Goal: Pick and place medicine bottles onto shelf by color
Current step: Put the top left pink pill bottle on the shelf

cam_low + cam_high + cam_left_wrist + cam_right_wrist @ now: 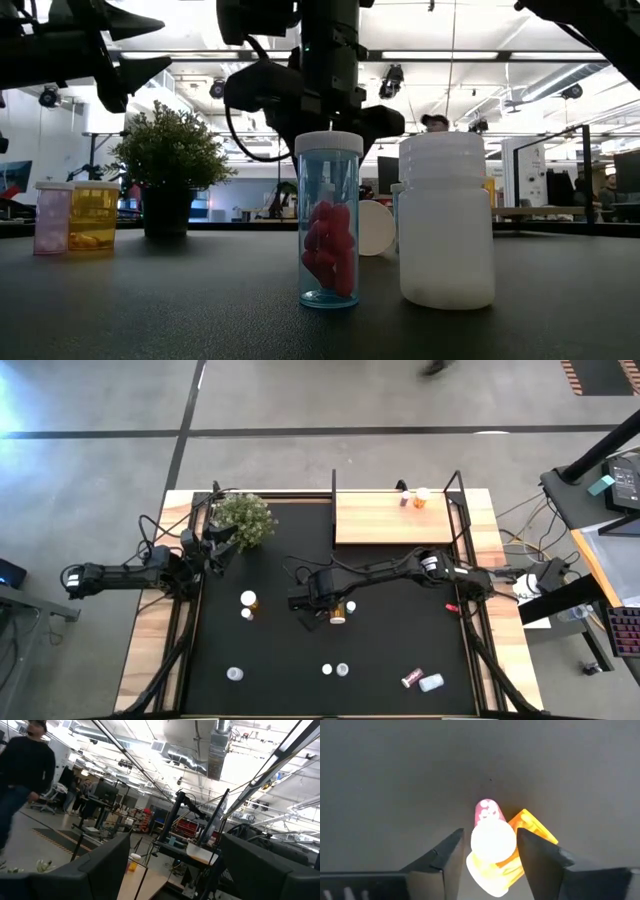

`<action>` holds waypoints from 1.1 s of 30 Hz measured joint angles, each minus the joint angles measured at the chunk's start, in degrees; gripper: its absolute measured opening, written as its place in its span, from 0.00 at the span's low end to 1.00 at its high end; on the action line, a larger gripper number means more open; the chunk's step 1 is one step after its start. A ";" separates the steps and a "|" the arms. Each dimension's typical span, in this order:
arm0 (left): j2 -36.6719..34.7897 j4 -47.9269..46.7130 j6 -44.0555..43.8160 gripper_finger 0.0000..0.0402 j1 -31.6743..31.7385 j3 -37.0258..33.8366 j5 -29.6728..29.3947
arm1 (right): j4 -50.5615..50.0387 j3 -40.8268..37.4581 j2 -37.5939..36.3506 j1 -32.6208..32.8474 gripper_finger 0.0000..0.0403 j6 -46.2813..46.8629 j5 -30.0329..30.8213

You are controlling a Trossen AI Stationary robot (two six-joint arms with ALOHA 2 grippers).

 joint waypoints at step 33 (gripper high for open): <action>0.00 0.02 0.00 0.73 0.01 0.02 -0.02 | -15.14 -6.79 -21.97 -4.63 0.27 10.40 15.46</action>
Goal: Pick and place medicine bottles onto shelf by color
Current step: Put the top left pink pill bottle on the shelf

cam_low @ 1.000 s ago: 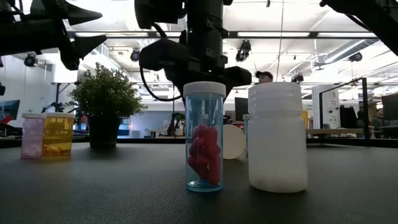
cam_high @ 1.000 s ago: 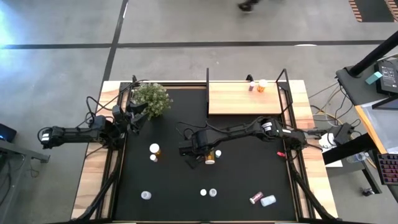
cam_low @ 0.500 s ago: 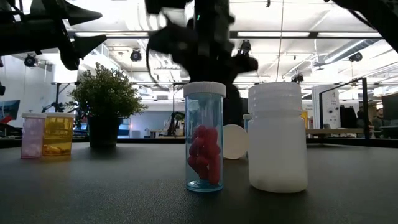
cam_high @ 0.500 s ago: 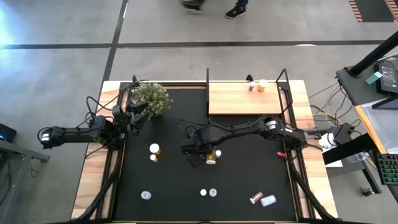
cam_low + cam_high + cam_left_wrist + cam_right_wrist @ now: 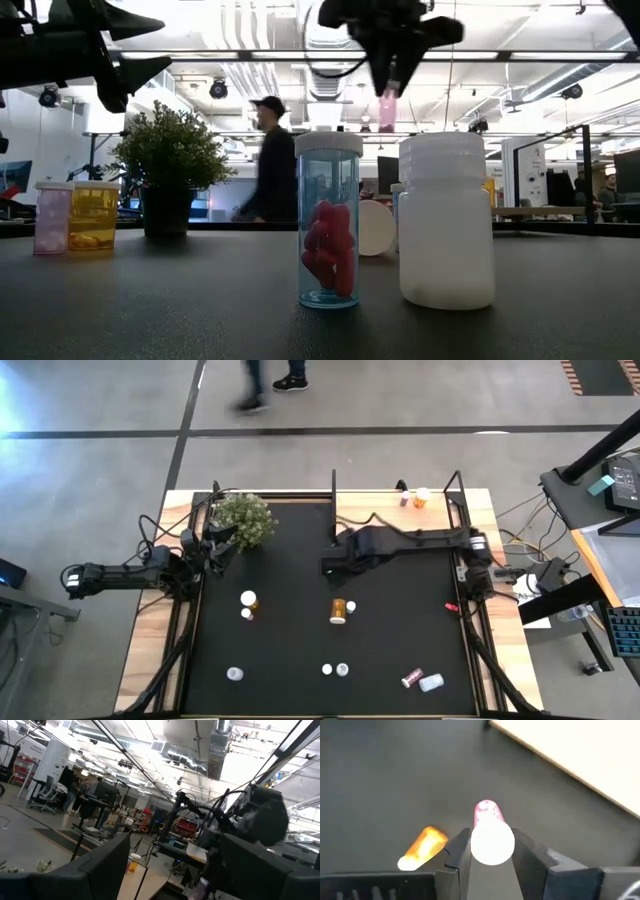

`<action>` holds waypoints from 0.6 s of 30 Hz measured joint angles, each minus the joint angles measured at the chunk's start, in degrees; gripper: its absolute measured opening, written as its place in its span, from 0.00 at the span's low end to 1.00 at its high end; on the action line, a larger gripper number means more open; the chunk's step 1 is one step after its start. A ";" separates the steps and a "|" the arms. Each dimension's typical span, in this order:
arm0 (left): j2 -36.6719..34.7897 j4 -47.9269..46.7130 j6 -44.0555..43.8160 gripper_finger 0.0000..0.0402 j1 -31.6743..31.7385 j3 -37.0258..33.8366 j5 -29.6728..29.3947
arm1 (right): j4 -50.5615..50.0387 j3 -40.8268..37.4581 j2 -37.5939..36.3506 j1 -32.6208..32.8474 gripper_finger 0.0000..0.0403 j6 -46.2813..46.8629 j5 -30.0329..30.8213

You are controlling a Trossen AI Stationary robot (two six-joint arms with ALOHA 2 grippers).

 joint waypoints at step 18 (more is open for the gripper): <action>0.00 -0.02 0.00 0.73 0.01 0.01 0.01 | 15.19 -29.57 -16.68 -27.30 0.27 9.47 -1.83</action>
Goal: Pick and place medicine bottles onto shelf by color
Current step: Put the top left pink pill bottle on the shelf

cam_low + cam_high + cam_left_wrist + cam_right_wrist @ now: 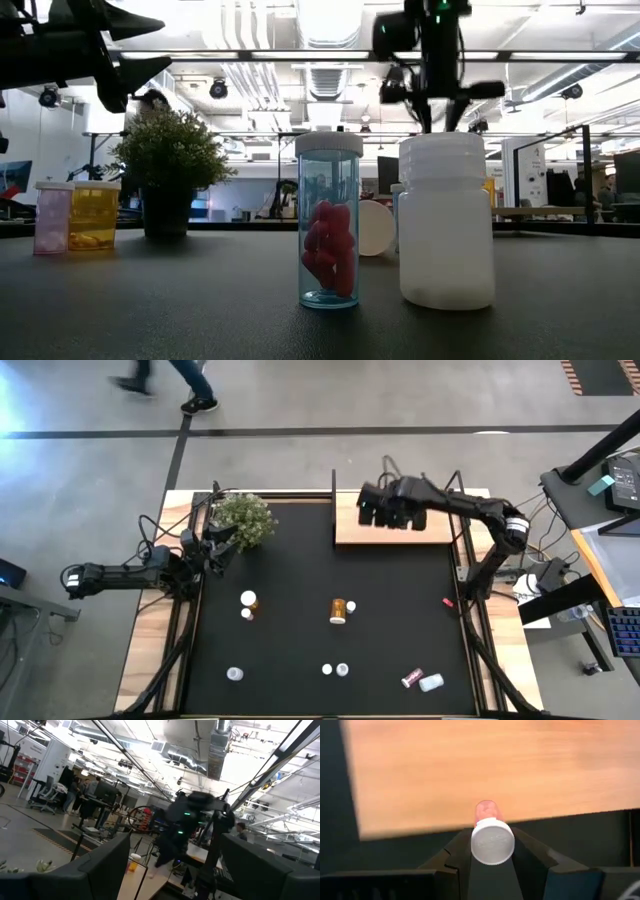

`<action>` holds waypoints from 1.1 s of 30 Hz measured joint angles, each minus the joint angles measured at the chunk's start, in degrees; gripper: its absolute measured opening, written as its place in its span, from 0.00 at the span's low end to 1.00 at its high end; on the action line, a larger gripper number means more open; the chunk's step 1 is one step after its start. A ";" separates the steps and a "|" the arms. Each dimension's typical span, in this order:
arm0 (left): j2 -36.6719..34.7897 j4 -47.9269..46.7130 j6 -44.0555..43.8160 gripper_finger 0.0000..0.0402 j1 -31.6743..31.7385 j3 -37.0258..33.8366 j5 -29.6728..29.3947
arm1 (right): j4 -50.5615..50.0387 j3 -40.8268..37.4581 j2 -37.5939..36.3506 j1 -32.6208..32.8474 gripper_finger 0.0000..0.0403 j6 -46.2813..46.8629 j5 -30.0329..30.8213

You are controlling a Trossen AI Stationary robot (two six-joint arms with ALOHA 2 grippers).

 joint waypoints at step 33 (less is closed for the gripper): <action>0.00 0.00 0.02 0.73 0.00 -0.01 -0.01 | 15.34 -0.66 7.98 -19.60 0.27 2.03 -3.12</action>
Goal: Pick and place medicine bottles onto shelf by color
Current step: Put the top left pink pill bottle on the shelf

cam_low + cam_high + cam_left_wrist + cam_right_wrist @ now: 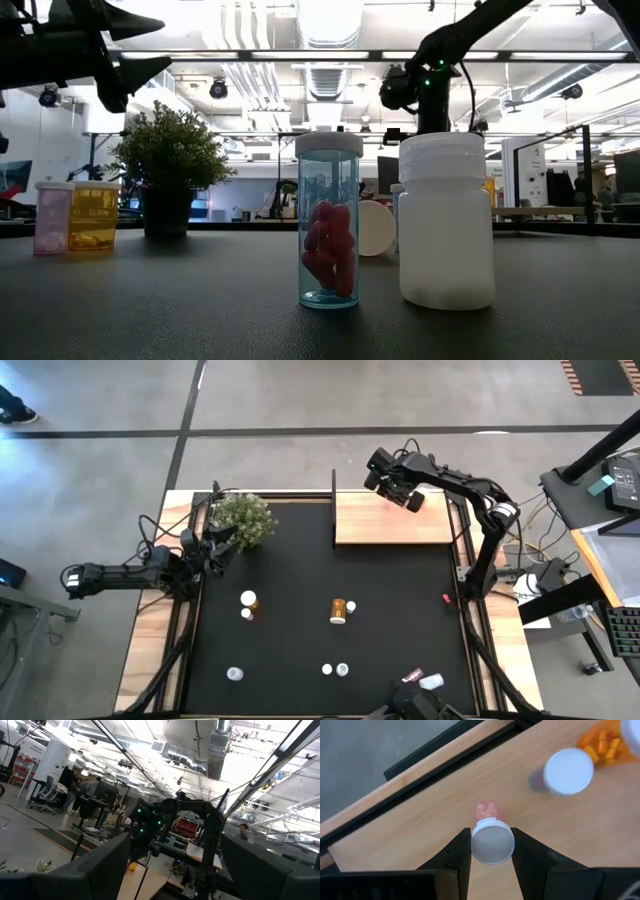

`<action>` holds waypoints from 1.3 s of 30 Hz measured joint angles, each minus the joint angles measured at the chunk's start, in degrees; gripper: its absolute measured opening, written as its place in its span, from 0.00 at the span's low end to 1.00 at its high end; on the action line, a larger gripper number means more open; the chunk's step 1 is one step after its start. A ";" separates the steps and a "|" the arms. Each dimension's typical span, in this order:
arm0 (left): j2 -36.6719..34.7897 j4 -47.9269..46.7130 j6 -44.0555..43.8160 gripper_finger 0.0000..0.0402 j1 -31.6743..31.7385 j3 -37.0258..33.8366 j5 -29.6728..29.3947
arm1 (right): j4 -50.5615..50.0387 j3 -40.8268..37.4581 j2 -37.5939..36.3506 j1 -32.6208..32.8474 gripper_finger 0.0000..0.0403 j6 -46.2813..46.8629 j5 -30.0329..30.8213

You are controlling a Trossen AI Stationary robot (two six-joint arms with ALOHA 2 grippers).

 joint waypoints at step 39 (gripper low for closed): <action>0.00 0.00 -0.02 0.73 -0.01 0.01 0.00 | 1.14 -1.11 0.00 -0.34 0.34 -0.98 0.02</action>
